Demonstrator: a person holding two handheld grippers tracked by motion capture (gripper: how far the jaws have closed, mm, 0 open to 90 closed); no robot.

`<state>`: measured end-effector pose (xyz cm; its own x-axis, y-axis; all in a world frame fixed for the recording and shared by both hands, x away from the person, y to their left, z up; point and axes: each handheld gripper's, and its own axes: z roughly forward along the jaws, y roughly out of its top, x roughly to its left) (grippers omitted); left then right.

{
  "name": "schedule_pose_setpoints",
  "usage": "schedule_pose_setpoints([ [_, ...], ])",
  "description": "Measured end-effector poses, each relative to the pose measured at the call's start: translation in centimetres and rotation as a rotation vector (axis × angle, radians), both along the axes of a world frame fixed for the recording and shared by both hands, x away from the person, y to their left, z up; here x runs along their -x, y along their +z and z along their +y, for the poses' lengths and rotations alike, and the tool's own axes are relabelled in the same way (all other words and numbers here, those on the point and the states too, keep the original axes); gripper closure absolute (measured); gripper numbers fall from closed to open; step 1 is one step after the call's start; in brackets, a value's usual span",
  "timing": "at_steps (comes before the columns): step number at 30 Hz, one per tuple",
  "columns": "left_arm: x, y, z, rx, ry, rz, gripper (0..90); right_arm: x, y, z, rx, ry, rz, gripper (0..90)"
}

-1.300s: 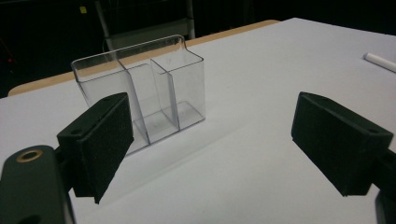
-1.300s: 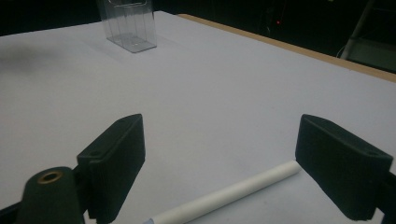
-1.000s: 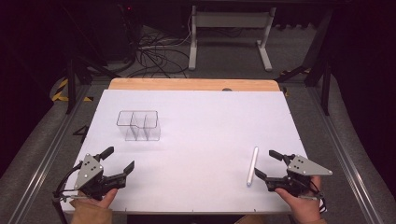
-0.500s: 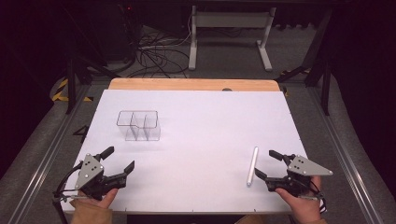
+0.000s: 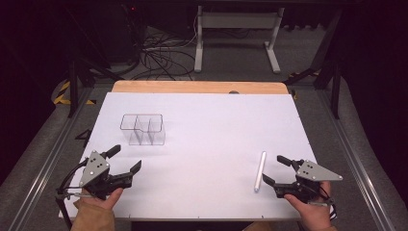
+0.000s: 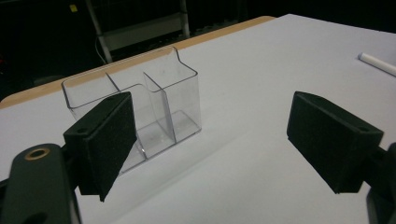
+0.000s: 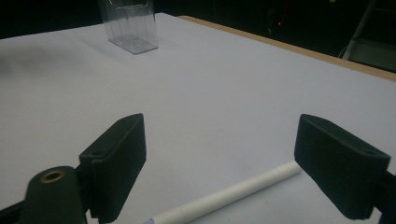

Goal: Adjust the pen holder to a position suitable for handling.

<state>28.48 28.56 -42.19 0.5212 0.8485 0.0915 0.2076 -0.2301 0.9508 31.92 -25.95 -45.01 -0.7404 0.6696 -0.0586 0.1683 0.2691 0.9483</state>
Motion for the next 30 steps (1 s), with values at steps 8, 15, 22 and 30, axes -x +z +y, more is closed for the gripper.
schedule_pose_setpoints([
  [8,-1.3,0.9,-0.2,0.010,-0.028,0.022,16.6,0.1,-0.1,-0.1,-0.001,-0.002,0.001,17.5],
  [15,-2.1,1.8,-0.5,0.004,-0.044,0.020,16.6,0.2,-0.1,-0.2,0.003,0.003,0.005,18.4],
  [22,-3.2,3.4,-0.8,-0.049,-0.101,0.047,18.4,0.5,0.0,-0.5,-0.009,0.000,-0.001,19.8],
  [30,-5.1,4.9,-0.7,-0.102,-0.185,0.133,25.5,0.6,-0.1,-0.5,-0.009,0.021,0.008,22.0],
])
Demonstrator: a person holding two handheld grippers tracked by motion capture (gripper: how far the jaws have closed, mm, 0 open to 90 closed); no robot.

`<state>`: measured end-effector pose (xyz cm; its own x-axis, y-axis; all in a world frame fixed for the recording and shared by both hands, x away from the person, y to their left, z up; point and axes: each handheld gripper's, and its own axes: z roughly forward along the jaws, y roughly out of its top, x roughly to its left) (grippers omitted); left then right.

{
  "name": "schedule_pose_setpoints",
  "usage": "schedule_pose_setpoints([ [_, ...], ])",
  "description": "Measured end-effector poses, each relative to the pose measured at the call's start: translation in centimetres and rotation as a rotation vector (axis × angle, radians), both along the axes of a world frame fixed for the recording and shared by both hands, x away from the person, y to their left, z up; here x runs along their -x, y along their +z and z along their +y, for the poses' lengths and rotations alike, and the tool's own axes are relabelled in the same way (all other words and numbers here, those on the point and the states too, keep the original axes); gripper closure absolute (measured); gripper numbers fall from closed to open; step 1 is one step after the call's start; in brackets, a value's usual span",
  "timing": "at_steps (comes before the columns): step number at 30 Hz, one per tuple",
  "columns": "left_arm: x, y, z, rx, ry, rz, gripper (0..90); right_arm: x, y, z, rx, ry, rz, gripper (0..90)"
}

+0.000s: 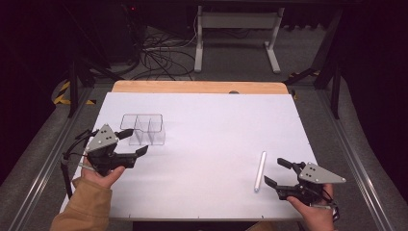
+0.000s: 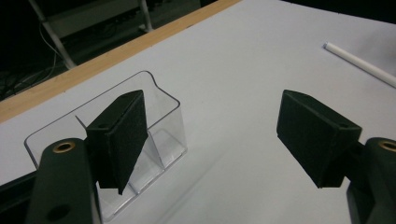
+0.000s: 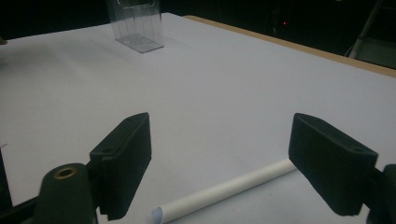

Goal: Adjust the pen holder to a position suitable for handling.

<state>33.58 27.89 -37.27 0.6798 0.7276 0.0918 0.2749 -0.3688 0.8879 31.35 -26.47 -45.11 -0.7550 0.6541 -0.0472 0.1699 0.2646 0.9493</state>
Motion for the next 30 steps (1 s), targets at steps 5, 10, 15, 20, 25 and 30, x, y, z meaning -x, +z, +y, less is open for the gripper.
schedule_pose_setpoints([
  [5,-1.2,0.3,-0.1,-0.057,-0.002,0.024,27.1,0.1,0.0,-0.1,-0.004,-0.001,0.005,22.2],
  [10,-2.7,0.3,0.0,-0.093,0.007,0.053,28.0,0.0,0.0,-0.1,-0.008,0.003,0.011,22.2],
  [15,-4.0,0.4,0.1,-0.121,0.004,0.094,29.7,0.0,-0.1,-0.1,-0.009,0.003,0.015,22.2],
  [20,-5.0,0.3,0.2,-0.138,0.006,0.125,30.5,0.0,-0.1,-0.1,-0.009,0.006,0.019,22.2],
  [25,-5.8,0.4,0.1,-0.175,0.004,0.134,34.7,-0.1,-0.2,0.0,-0.009,0.009,0.030,23.3],
  [30,-6.2,0.4,0.2,-0.185,-0.007,0.129,37.0,0.0,-0.2,-0.1,-0.009,0.010,0.030,23.5],
])
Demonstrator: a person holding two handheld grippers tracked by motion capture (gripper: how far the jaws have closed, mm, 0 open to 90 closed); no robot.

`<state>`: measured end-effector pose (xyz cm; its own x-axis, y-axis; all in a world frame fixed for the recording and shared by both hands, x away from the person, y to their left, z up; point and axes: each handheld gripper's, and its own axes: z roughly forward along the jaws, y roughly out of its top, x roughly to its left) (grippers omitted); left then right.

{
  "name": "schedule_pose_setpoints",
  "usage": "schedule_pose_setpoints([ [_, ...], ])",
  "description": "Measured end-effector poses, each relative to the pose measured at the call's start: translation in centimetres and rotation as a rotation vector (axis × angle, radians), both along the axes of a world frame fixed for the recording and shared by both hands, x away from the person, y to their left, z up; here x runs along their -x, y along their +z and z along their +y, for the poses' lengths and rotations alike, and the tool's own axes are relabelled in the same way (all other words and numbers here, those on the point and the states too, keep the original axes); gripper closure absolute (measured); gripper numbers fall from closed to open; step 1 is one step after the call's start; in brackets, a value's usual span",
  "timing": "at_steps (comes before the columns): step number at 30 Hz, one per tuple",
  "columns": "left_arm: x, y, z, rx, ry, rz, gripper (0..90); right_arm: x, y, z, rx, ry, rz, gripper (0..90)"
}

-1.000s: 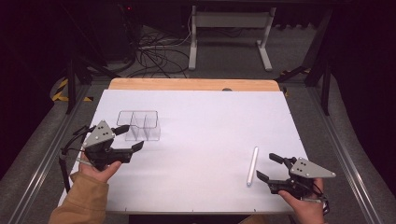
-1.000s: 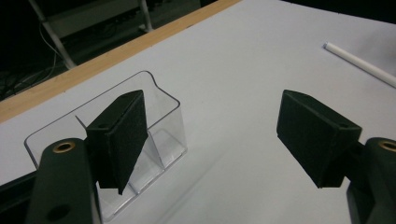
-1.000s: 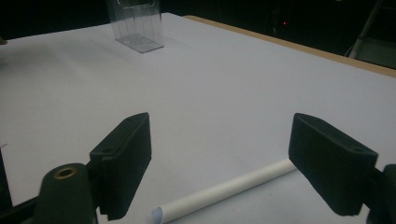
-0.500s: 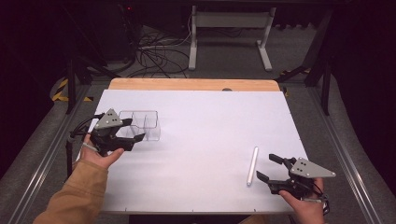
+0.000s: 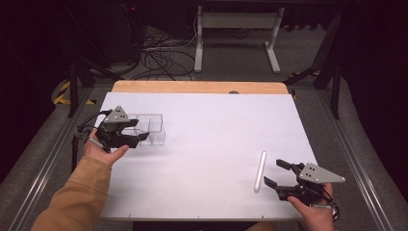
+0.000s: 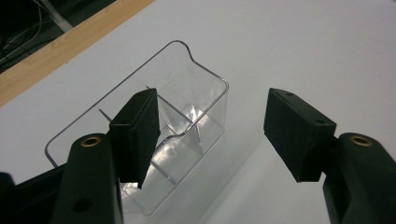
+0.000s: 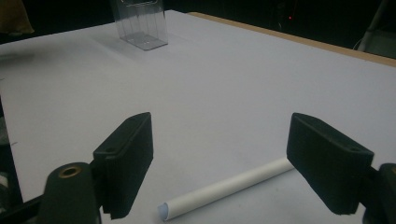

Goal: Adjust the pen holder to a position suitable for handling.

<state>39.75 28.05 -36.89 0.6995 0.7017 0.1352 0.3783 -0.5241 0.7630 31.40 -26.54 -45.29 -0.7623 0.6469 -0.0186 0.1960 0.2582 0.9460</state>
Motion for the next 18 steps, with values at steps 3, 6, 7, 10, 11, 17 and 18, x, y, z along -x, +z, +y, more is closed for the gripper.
schedule_pose_setpoints([
  [3,-0.3,-0.1,-0.1,-0.064,-0.042,-0.008,39.2,0.0,0.0,0.0,0.001,0.003,0.001,23.5],
  [6,-0.7,-0.1,0.0,-0.070,-0.068,0.011,40.5,0.0,0.0,0.0,-0.004,0.006,-0.001,23.5],
  [7,-0.9,-0.1,0.1,-0.078,-0.076,0.017,41.4,0.1,0.1,0.0,-0.005,0.009,-0.001,23.5],
  [10,-1.6,0.2,0.0,-0.104,-0.103,0.042,41.8,0.1,0.1,0.1,-0.003,0.010,-0.001,23.5],
  [11,-1.6,0.2,0.0,-0.104,-0.103,0.042,41.9,0.1,0.1,0.1,-0.003,0.010,-0.001,23.5],
  [17,-2.9,0.2,-0.4,-0.175,-0.120,0.100,42.3,0.1,0.0,0.0,-0.003,0.011,0.002,23.3],
  [18,-3.1,0.2,-0.4,-0.185,-0.119,0.108,42.5,0.1,0.0,0.0,-0.003,0.012,0.001,23.3],
])
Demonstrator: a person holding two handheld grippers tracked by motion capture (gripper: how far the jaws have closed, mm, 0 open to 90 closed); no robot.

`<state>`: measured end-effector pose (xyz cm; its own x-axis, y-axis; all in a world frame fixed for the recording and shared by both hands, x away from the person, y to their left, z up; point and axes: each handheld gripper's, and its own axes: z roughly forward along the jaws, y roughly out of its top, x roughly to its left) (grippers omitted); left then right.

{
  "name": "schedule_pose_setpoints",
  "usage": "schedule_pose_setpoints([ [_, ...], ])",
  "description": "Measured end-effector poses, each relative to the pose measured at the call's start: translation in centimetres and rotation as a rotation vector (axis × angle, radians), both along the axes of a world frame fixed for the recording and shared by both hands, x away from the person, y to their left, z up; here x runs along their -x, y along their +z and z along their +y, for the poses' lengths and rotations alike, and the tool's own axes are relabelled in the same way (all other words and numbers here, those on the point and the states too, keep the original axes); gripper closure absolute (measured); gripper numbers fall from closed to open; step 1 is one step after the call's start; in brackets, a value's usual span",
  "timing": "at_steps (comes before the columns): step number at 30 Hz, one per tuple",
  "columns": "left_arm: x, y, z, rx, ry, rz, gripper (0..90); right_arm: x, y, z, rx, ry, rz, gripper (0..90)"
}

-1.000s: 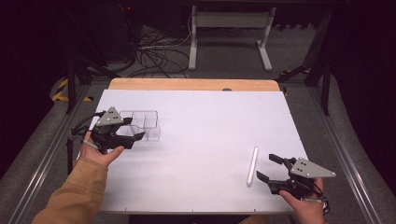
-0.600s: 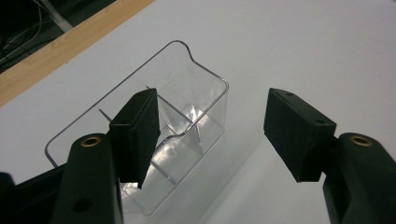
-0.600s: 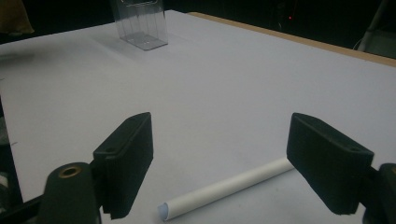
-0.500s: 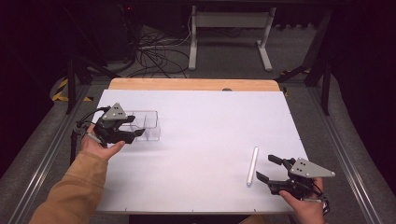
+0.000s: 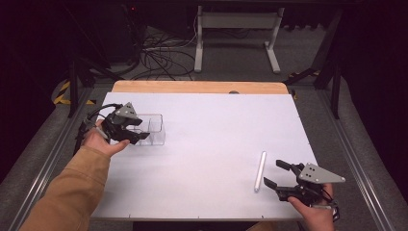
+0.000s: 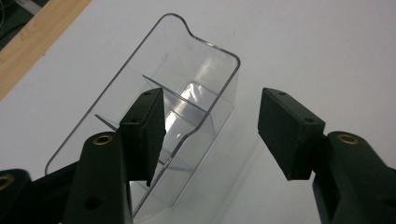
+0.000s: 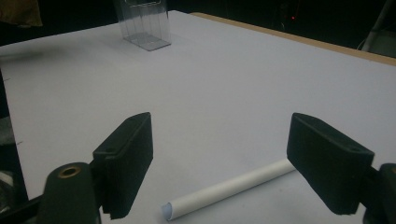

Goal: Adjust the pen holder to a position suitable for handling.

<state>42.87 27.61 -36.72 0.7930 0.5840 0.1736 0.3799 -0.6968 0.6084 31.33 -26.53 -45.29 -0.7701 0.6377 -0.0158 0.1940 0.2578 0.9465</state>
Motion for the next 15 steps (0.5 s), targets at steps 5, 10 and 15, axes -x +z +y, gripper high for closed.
schedule_pose_setpoints([
  [5,-0.7,-0.1,-0.5,-0.054,0.006,0.028,42.6,0.0,0.0,-0.1,-0.002,-0.002,0.006,23.2],
  [10,-1.4,-0.5,-1.1,-0.090,0.014,0.060,44.2,-0.1,-0.1,0.0,-0.001,0.001,0.006,23.0],
  [15,-2.0,-1.1,-1.5,-0.134,0.018,0.101,47.2,-0.1,-0.1,0.0,-0.004,0.002,0.007,22.9],
])
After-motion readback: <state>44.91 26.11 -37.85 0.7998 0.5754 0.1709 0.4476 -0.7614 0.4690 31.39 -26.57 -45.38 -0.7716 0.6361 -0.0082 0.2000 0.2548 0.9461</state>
